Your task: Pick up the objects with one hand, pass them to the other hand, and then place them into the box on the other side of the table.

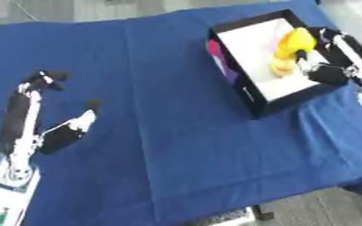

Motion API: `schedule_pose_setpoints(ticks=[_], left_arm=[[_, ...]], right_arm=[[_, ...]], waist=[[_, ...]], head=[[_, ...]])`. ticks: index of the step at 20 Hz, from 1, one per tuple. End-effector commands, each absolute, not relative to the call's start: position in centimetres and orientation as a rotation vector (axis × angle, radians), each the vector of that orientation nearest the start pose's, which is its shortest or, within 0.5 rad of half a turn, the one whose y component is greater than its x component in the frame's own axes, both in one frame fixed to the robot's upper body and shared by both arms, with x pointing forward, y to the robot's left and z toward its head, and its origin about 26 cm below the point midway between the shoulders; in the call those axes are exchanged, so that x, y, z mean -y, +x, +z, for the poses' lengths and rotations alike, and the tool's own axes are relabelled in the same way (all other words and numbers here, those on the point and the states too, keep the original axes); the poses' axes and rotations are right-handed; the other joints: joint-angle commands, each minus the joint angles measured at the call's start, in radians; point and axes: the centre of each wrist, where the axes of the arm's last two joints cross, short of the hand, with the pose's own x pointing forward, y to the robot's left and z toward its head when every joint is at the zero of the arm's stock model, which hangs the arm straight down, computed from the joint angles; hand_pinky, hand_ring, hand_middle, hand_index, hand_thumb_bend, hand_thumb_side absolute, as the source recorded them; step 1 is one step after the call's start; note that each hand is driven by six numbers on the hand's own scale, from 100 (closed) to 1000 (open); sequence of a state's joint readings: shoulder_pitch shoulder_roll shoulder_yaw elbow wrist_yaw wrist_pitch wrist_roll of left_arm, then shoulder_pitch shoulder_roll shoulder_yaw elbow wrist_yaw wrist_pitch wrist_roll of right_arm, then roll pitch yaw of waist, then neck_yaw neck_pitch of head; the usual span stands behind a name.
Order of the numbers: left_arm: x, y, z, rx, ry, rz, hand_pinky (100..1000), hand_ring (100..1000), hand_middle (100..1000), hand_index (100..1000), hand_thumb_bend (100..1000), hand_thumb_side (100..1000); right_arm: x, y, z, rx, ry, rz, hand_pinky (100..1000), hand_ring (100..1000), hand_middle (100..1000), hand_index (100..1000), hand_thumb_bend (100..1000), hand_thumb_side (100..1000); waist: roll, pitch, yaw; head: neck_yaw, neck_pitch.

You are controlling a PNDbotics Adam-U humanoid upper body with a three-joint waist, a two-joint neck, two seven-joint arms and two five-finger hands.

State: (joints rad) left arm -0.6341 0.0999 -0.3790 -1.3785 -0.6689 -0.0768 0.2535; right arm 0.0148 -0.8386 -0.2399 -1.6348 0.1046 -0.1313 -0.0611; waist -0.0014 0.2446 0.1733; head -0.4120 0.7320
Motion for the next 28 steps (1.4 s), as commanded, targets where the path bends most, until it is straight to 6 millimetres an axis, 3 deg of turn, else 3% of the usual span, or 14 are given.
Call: schedule_pose_setpoints(ticks=[1, 4, 11, 13, 14, 16, 20, 28], left_arm=[[-10.1, 38.4, 13.1, 2.231, 0.531, -0.843, 804, 641, 676, 786, 483, 550], [-10.1, 38.3, 13.0, 2.228, 0.532, -0.843, 805, 641, 677, 787, 486, 555], [-10.0, 38.3, 12.8, 2.227, 0.533, -0.840, 804, 641, 678, 786, 489, 554], [-10.0, 38.3, 12.8, 2.228, 0.533, -0.836, 804, 640, 678, 786, 487, 554], [-10.0, 38.3, 12.8, 2.229, 0.533, -0.834, 804, 640, 678, 786, 486, 553], [-10.0, 38.2, 12.9, 2.235, 0.533, -0.829, 804, 639, 677, 786, 486, 547], [-10.1, 38.2, 13.4, 2.251, 0.535, -0.819, 804, 639, 677, 785, 485, 538], [-10.6, 38.1, 14.9, 2.292, 0.552, -0.759, 806, 639, 679, 786, 460, 533]], right_arm=[[47.6, 26.4, 17.3, 1.717, -1.003, 0.622, 864, 1000, 894, 1000, 100, 263], [47.7, 26.4, 17.3, 1.716, -1.027, 0.628, 899, 1000, 987, 1000, 100, 266], [47.7, 26.4, 17.3, 1.698, -1.044, 0.671, 916, 1000, 1000, 1000, 100, 279], [47.6, 26.3, 17.4, 1.716, -1.033, 0.646, 919, 1000, 1000, 1000, 100, 339], [47.4, 26.3, 17.5, 1.733, -1.023, 0.627, 922, 1000, 1000, 1000, 100, 414], [46.7, 26.3, 18.2, 1.797, -1.006, 0.580, 926, 1000, 1000, 1000, 100, 470], [44.8, 25.9, 20.4, 2.024, -0.979, 0.470, 934, 1000, 1000, 1000, 100, 470], [40.7, 23.9, 19.8, 2.343, -0.775, 0.263, 925, 1000, 996, 1000, 100, 470]], waist=[[0.011, -0.023, 0.000], [0.012, -0.022, -0.001], [0.014, -0.021, 0.000], [0.012, -0.020, 0.000], [0.012, -0.020, 0.000], [0.011, -0.021, 0.000], [0.005, -0.026, -0.001], [-0.015, -0.041, 0.006]], head=[[-0.006, -0.015], [-0.007, -0.015], [-0.005, -0.015], [-0.002, -0.013], [0.006, -0.012], [0.047, -0.008], [0.159, -0.008], [0.252, -0.036]])
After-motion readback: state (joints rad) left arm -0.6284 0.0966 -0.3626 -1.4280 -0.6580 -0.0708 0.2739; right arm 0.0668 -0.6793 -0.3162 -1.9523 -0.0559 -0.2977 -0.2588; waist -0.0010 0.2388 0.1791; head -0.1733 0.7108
